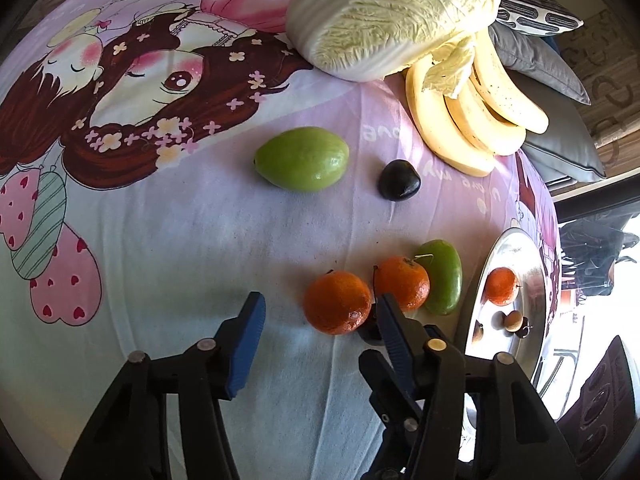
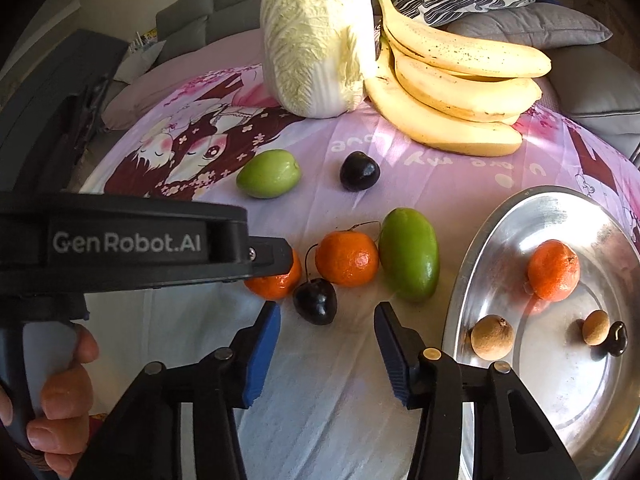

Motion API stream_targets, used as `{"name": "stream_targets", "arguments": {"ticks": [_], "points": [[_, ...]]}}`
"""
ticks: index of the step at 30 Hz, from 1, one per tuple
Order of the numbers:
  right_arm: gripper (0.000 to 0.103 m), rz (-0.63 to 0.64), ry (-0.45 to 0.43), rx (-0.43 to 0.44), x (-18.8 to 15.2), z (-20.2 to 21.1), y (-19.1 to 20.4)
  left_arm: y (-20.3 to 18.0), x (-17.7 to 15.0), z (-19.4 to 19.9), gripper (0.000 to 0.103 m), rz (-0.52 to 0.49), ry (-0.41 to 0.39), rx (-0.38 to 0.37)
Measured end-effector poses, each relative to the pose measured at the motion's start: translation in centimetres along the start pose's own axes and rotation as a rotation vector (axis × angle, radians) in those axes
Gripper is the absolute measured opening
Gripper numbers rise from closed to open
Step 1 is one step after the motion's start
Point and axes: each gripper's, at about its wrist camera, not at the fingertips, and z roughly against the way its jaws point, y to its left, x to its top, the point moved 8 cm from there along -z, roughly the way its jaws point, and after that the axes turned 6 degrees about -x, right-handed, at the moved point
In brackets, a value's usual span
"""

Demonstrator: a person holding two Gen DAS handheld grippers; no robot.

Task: Organize fruits
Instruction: 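Lower the left tool to a tangerine while the right tool approaches a dark cherry, then close the left tool on the tangerine while the right tool grasps the dark cherry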

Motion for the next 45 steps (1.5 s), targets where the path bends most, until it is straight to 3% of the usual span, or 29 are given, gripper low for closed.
{"name": "stream_targets", "arguments": {"ticks": [8,18,45], "points": [[0.047,0.007,0.023,-0.003,-0.1,-1.0,0.4,0.1,-0.1,-0.2,0.055,0.013,0.007,-0.004],[0.035,-0.015,0.018,0.011,0.3,-1.3,0.4,-0.9,0.1,-1.1,0.039,0.002,0.030,-0.033],[0.030,-0.007,0.029,0.009,0.9,-2.5,0.8,2.5,0.5,1.0,0.038,0.088,-0.015,-0.033]]}}
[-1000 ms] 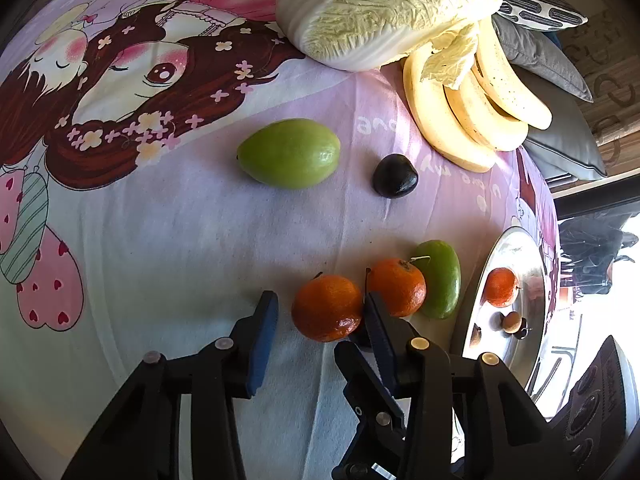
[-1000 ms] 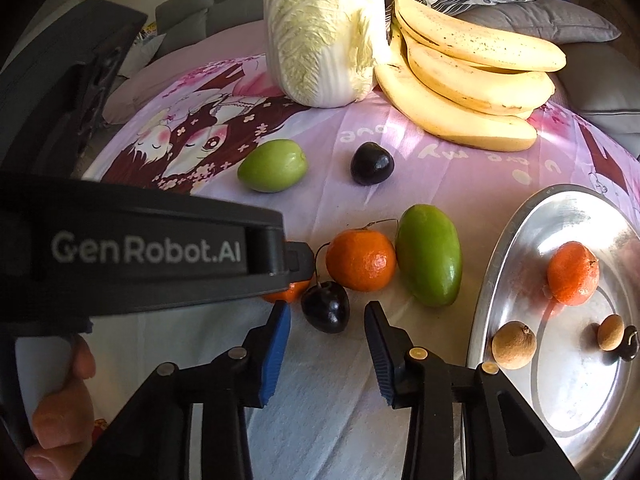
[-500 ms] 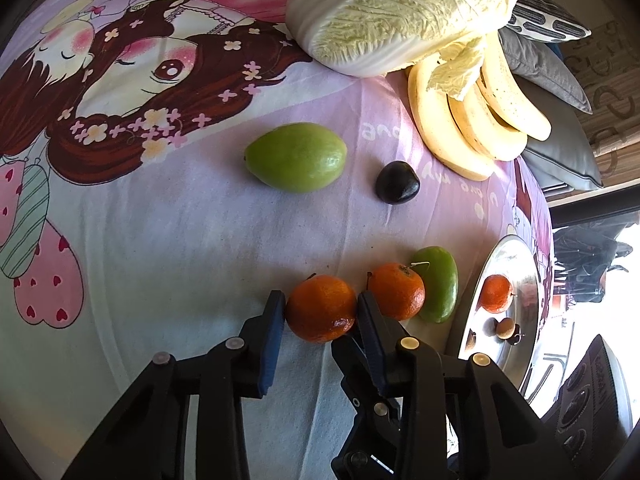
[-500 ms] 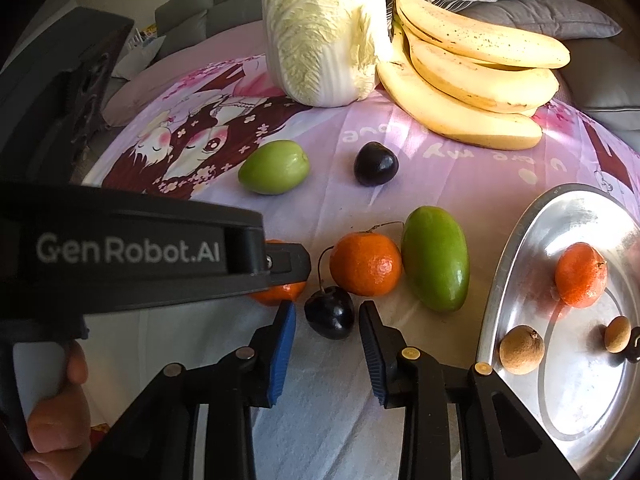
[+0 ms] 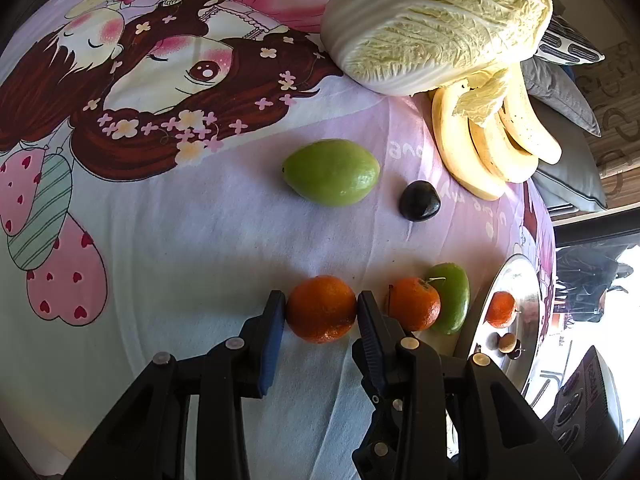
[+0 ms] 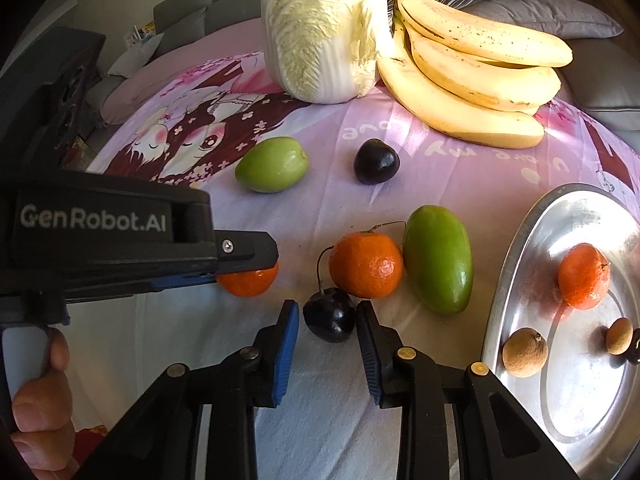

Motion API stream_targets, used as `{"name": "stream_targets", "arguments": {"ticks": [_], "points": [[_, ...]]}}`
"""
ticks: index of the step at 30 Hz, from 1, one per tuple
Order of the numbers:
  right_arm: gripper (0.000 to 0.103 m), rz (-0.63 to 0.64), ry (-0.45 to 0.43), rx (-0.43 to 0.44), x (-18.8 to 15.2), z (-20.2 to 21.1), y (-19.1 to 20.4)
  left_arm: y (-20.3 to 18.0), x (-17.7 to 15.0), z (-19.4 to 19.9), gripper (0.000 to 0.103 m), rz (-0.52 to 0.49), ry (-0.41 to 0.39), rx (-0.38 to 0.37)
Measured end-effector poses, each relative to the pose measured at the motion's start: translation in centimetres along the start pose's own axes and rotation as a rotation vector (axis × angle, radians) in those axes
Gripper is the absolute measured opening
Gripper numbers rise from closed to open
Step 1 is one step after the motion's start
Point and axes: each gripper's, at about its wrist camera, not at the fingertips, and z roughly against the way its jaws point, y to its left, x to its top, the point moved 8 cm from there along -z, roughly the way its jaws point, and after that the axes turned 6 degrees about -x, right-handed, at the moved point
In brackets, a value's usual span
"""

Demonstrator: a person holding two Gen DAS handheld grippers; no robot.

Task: Organize fruits
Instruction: 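Close the left tool on the tangerine while the right tool grasps the dark cherry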

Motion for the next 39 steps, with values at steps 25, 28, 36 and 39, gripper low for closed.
{"name": "stream_targets", "arguments": {"ticks": [25,28,36,39], "points": [[0.027,-0.051,-0.128,0.023,1.1,5.0,-1.0,-0.2,1.0,2.8,0.038,-0.039,-0.121,0.025],[0.027,-0.061,-0.146,0.021,1.5,5.8,-1.2,-0.1,1.2,3.5,0.038,-0.036,-0.147,0.026],[0.027,-0.083,-0.140,0.016,1.6,6.0,-1.7,-0.5,1.4,4.5,0.038,-0.047,-0.193,0.046],[0.027,-0.098,-0.150,0.009,1.5,6.4,-2.3,-0.6,1.4,4.6,0.038,-0.046,-0.203,0.041]]}}
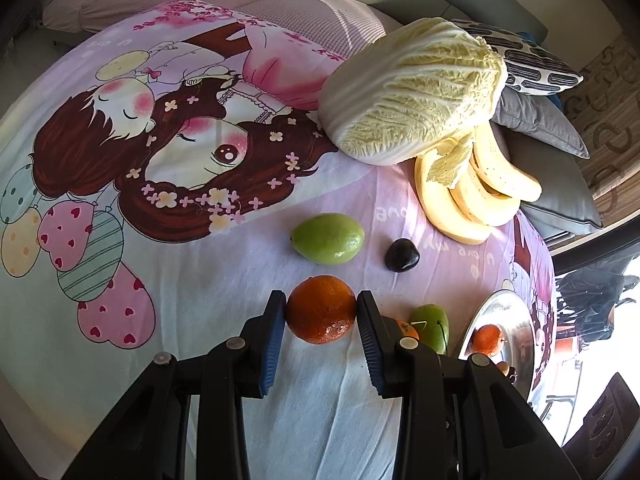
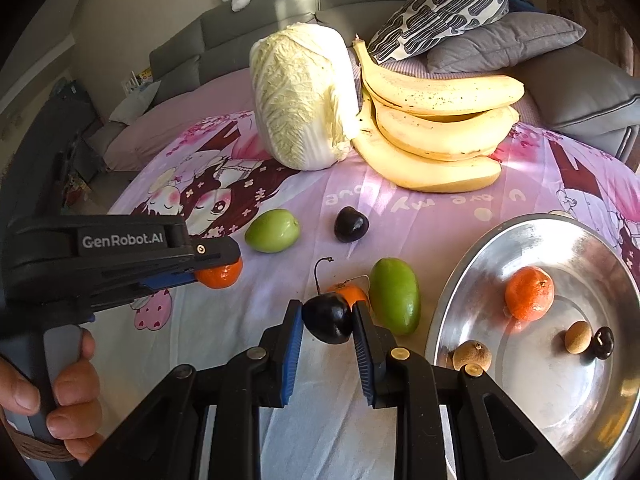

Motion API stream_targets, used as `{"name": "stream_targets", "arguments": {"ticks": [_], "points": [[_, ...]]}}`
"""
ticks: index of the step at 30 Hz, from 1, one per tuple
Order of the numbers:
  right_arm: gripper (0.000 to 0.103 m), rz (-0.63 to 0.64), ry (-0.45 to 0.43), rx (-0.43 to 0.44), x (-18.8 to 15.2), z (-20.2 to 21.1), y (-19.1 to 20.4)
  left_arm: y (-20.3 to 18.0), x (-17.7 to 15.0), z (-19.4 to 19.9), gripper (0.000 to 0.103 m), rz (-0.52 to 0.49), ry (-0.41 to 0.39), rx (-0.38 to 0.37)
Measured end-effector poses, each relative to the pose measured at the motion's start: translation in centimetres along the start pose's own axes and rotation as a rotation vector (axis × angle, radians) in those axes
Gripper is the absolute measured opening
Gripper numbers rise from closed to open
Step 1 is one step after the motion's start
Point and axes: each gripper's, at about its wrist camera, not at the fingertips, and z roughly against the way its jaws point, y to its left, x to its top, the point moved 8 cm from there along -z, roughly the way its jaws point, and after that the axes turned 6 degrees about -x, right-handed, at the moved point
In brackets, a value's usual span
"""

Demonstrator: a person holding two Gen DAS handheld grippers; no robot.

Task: Organize fruits
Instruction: 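Close the left tool on the tangerine while the right tool grasps the dark cherry, then carry the tangerine with the left tool while the right tool carries the cherry over the bowl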

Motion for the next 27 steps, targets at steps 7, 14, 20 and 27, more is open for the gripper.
{"name": "stream_targets", "arguments": {"ticks": [7,14,20,27], "points": [[0.027,-0.059,-0.016,-0.034,0.6,0.7,-2.0,-0.8,-0.1,0.3,0.038,-0.028,-0.017,0.001],[0.027,-0.112,-0.038,-0.086,0.9,1.7,-4.6,-3.4,-0.3,0.2,0.038,-0.085,-0.024,-0.013],[0.027,-0.157,-0.051,-0.124,1.1,2.5,-6.8,-6.1,-1.0,0.0,0.038,-0.148,-0.019,-0.041],[0.027,-0.234,-0.043,-0.168,0.7,3.1,-9.9,-9.1,-2.2,-0.8,0.038,-0.224,0.009,-0.065]]}}
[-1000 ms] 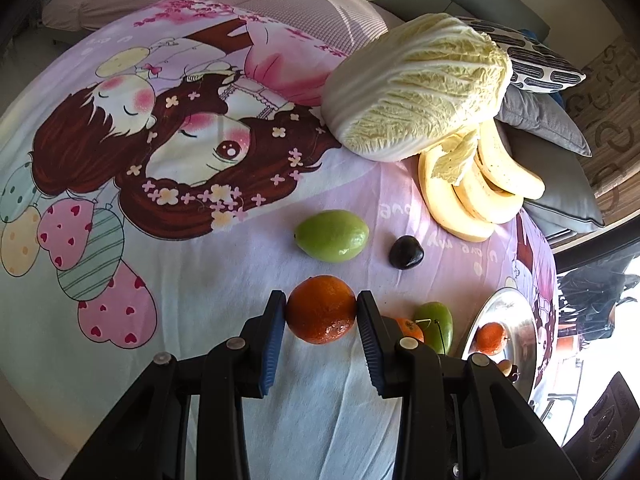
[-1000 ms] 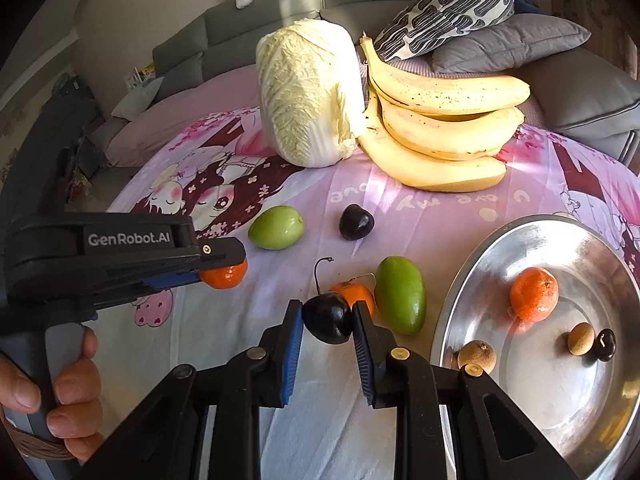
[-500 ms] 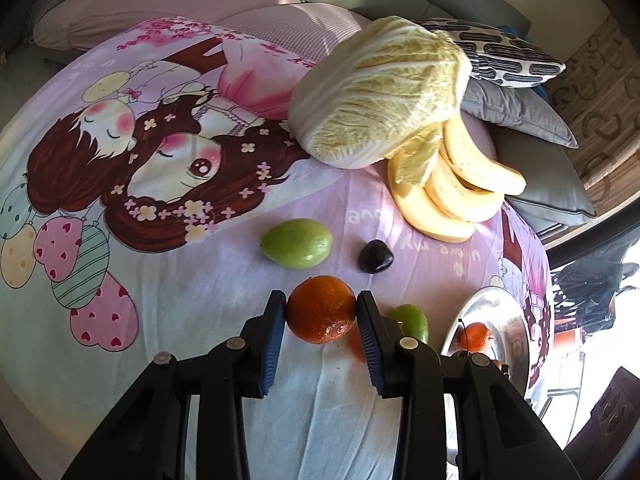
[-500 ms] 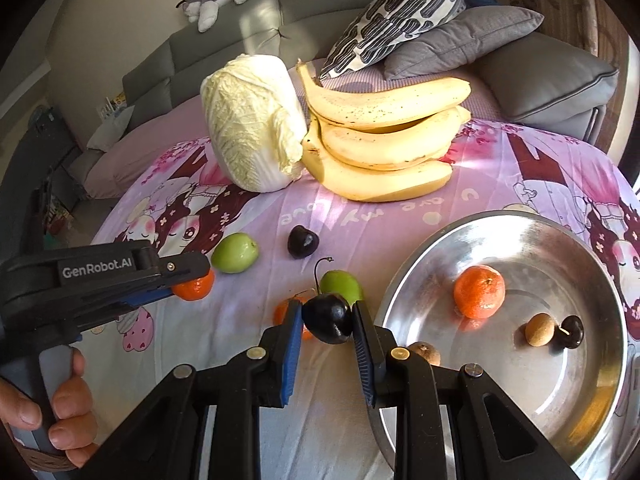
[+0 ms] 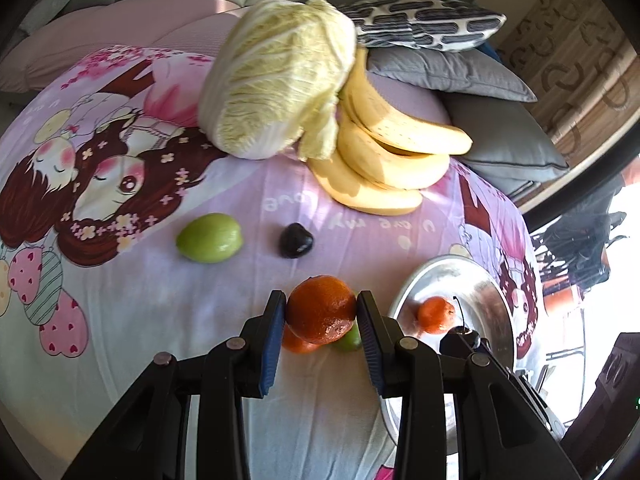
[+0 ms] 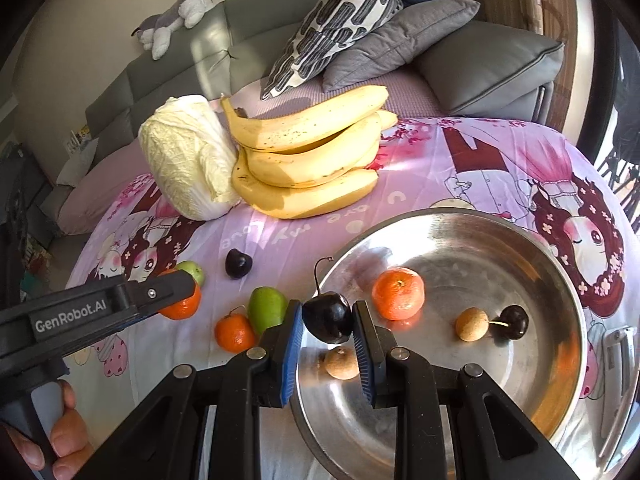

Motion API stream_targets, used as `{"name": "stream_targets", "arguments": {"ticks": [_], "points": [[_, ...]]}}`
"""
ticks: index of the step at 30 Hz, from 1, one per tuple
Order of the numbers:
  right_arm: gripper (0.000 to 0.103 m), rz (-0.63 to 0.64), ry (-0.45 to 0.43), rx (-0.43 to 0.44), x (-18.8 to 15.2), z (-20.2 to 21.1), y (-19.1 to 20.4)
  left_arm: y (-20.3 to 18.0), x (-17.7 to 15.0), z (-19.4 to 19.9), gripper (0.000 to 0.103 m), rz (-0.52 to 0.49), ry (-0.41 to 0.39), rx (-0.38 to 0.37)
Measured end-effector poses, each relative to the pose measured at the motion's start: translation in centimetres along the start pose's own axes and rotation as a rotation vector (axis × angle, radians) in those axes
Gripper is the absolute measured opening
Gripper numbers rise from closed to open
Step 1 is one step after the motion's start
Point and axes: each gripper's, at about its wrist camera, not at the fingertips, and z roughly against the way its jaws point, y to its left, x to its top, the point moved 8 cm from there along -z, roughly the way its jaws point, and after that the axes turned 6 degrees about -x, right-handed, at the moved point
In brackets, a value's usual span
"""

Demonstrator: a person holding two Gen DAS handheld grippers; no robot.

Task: Organize fruits
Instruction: 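Carry the tangerine with the left tool while the right tool carries the cherry over the bowl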

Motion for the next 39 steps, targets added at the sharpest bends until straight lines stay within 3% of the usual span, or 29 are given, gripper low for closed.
{"name": "stream_targets", "arguments": {"ticks": [10,18,39], "points": [[0.027,-0.121,-0.007,-0.088,1.1,-0.2,-5.8,-5.0,-1.5,-1.8,0.038,-0.143,0.066,-0.034],[0.027,-0.135,0.012,-0.124,1.8,-1.7,-7.7,-8.1,-2.7,-5.0,0.038,-0.219,0.149,-0.052],[0.027,-0.199,0.082,-0.144,1.8,-5.3,-10.8,-8.8,-3.3,-8.5,0.038,-0.231,0.224,-0.025]]}}
